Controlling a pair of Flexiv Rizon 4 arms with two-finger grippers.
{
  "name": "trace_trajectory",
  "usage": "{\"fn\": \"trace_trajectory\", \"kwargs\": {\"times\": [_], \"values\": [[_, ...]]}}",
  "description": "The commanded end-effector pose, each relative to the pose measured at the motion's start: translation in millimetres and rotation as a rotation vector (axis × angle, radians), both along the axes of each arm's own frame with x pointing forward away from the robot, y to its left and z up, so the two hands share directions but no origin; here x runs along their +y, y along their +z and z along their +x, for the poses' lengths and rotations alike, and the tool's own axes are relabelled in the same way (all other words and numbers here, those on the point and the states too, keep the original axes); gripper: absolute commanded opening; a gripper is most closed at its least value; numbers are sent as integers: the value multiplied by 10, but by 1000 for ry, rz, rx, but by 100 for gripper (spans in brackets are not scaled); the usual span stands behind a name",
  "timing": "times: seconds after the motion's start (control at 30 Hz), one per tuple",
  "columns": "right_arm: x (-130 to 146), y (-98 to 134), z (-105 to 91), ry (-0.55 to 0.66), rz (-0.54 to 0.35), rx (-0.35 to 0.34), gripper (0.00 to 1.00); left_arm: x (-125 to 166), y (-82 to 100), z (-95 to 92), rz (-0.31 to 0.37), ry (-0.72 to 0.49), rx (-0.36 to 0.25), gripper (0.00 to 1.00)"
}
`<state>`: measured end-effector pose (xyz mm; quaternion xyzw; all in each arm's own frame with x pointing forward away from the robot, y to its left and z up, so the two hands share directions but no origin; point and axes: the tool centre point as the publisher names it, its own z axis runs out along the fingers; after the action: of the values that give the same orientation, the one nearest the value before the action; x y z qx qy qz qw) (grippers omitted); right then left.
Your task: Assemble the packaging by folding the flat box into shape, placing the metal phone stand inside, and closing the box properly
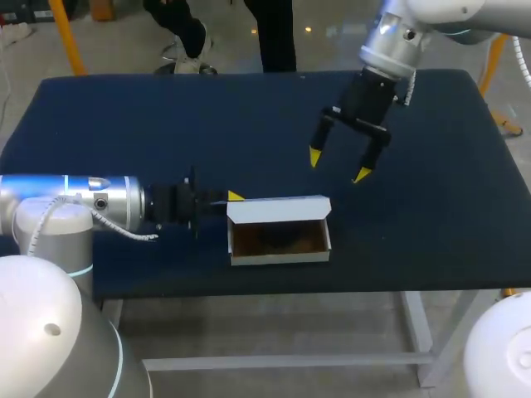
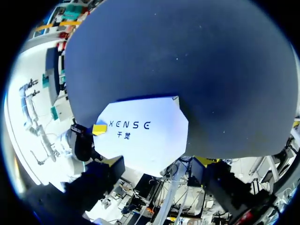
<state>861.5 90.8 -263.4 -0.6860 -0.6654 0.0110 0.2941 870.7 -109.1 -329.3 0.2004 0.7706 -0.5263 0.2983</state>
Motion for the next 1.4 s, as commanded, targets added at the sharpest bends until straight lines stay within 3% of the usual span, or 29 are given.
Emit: {"fn": "trace_trajectory", "kwargs": {"times": [0.03, 0.4, 0.63, 0.67, 0.77, 1.4], "values": [[-5, 7, 9, 4, 1, 6, 100, 12, -31, -38, -8, -6, -26, 0], [37, -6, -24, 29, 6, -11, 100, -47, -37, -37, 14, -20, -87, 0], [52, -198, -150, 77, 25, -22, 100, -54, -70, -35, 25, -24, -110, 0], [47, -223, -162, 80, 25, -19, 80, -54, -74, -35, 26, -23, -113, 0], [29, -285, -191, 88, 30, -8, 49, -52, -91, -36, 30, -24, -123, 0], [55, -551, -283, 155, 36, -19, 47, -32, -173, -52, 30, -32, -183, 0]]}}
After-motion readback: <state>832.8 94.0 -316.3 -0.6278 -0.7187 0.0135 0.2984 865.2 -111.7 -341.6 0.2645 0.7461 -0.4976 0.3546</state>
